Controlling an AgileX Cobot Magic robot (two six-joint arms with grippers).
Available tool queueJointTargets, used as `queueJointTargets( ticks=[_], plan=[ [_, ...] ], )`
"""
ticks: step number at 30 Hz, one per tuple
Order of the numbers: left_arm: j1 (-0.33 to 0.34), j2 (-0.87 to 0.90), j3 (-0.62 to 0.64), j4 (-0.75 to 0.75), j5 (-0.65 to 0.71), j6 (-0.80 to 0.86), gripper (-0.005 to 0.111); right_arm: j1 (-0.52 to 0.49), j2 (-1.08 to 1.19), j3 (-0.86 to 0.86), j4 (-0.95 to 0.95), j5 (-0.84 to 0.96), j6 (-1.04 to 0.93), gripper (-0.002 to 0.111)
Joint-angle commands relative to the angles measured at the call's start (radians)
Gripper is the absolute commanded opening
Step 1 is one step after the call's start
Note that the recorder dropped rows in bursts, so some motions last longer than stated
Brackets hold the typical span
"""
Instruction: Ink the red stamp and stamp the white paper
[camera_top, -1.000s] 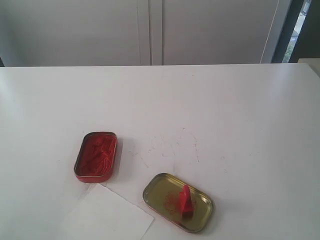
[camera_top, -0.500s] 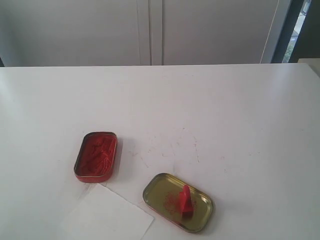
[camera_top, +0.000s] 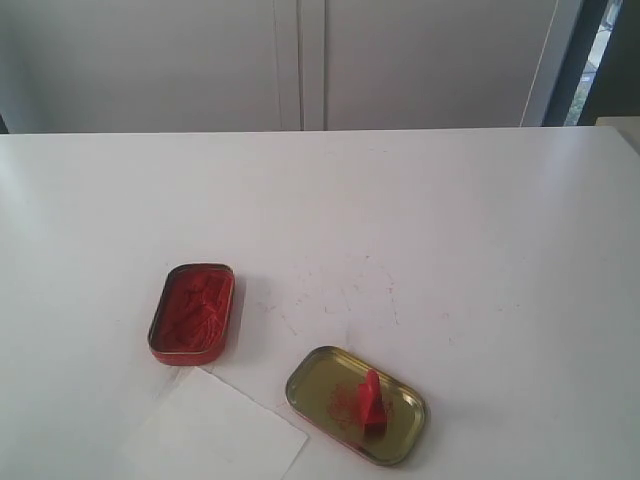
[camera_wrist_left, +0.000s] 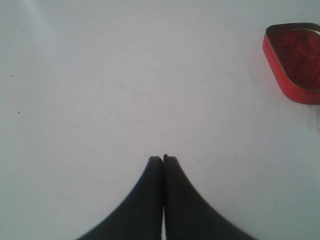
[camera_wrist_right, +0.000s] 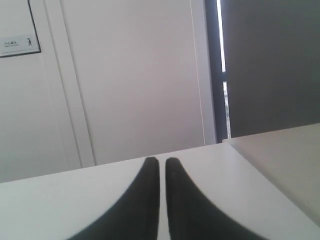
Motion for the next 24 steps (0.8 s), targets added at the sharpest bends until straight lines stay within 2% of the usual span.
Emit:
queueJointTargets(
  ticks=[1, 4, 10, 24],
  plan=[
    [0.002, -0.004, 0.009, 0.0, 0.004, -0.001, 0.0, 0.002, -0.005, 0.006, -0.007, -0.071, -0.02, 0.005],
    [0.002, -0.004, 0.009, 0.0, 0.004, -0.001, 0.0, 0.002, -0.005, 0.006, -0.007, -0.091, -0.125, 0.005],
    [0.002, -0.004, 0.009, 0.0, 0.004, -0.001, 0.0, 0.002, -0.005, 0.006, -0.007, -0.096, -0.215, 0.005],
    [0.002, -0.004, 0.009, 0.0, 0.004, -0.001, 0.0, 0.002, -0.005, 0.006, -0.007, -0.12, -0.234, 0.005]
  ],
)
